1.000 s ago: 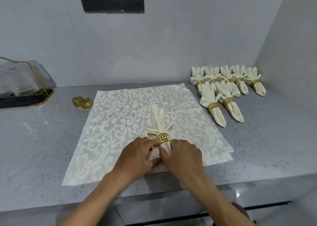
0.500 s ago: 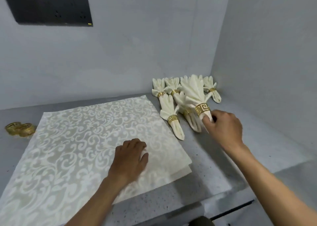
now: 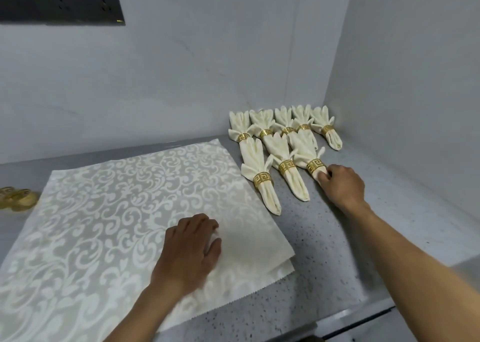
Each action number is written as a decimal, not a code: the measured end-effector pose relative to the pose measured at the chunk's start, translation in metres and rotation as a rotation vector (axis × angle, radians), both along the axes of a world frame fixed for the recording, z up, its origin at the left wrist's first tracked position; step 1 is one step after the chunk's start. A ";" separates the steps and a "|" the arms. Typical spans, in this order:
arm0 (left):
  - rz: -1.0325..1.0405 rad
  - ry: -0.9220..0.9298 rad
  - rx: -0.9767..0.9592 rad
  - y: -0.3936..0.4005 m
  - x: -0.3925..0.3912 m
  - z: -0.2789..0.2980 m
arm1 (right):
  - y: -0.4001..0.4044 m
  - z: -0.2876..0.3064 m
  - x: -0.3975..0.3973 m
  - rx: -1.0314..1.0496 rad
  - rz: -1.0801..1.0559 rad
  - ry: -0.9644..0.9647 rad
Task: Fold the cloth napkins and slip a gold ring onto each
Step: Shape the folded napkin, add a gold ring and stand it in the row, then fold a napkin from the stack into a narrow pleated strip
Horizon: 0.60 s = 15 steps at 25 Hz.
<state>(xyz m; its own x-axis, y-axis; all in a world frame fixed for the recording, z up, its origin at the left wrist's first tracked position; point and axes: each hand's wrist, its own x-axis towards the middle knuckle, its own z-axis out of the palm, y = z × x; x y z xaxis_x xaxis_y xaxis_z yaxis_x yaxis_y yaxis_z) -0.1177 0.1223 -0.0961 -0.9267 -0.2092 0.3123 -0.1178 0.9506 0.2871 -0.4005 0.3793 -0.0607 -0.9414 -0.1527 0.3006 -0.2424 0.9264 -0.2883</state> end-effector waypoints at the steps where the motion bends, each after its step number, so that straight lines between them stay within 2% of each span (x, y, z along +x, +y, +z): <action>1: 0.002 0.001 0.007 0.000 0.000 0.000 | -0.001 -0.001 -0.002 0.004 -0.001 -0.015; 3: 0.005 -0.007 -0.004 -0.001 0.001 0.003 | -0.001 -0.002 0.001 -0.001 -0.036 -0.038; 6: 0.006 -0.038 -0.010 0.001 0.001 0.006 | -0.008 0.011 0.039 -0.146 -0.130 0.131; 8: -0.005 -0.025 0.114 0.002 0.002 0.011 | -0.028 0.013 0.093 -0.235 0.085 0.209; 10: -0.020 0.013 0.238 -0.002 0.010 0.019 | -0.054 0.012 0.160 -0.225 0.424 0.104; 13: -0.046 -0.009 0.207 -0.027 0.056 0.029 | -0.082 0.001 0.230 -0.066 0.926 -0.086; 15: -0.052 -0.057 0.188 -0.051 0.108 0.032 | -0.090 -0.009 0.242 -0.025 1.102 -0.121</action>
